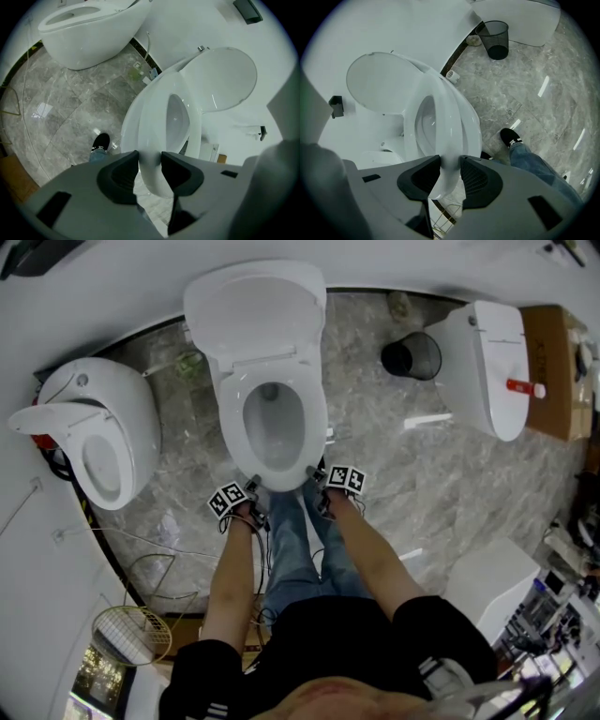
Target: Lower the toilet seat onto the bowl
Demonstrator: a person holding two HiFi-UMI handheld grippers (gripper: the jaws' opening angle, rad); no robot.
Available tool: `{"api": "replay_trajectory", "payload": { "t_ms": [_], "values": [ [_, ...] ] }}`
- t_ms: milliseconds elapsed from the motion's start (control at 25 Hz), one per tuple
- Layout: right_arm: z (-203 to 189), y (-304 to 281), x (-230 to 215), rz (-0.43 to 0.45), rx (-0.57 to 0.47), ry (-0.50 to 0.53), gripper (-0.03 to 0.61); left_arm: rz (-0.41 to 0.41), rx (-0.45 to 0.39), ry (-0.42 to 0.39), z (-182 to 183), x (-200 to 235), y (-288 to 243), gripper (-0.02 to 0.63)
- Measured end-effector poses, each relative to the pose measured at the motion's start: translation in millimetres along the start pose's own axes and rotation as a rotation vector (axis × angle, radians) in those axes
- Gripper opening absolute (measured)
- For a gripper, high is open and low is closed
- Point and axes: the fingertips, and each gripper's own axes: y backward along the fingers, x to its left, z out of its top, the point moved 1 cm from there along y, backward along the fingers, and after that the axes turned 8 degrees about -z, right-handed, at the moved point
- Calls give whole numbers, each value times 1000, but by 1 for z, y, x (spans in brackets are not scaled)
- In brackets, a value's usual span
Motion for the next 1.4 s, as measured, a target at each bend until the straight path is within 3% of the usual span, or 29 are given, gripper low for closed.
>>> {"api": "replay_trajectory", "payload": {
  "t_ms": [280,360,400,560,680,800,880,960,1040,1200,1400],
  "values": [
    [0,-11,-9,-111,15,41,120,94,25,-48,2,13,-11,146],
    [-2,-6,-10,-149,21,73,76,131,43,-69,-3,13,-6,115],
    [-4,-1,-9,-160,24,95,20,141,48,-81,-6,10,-2,100],
    [3,22,19,-103,13,178,18,102,-11,-142,0,-21,18,51],
    [25,43,56,-40,-32,308,18,103,24,-277,5,-53,30,9],
    [41,81,89,-29,-111,509,18,144,58,-512,2,-89,59,8],
    [49,116,111,-17,-185,614,18,131,49,-689,-1,-123,84,8],
    [59,155,135,6,-270,707,18,75,2,-835,-5,-165,110,8],
    [66,196,163,36,-362,798,18,9,-79,-924,-8,-207,140,8],
    [74,286,226,117,-570,946,18,-101,-282,-1054,-3,-293,206,8],
    [58,391,291,219,-765,1041,18,-235,-507,-1133,-12,-381,292,8]
  ]
}}
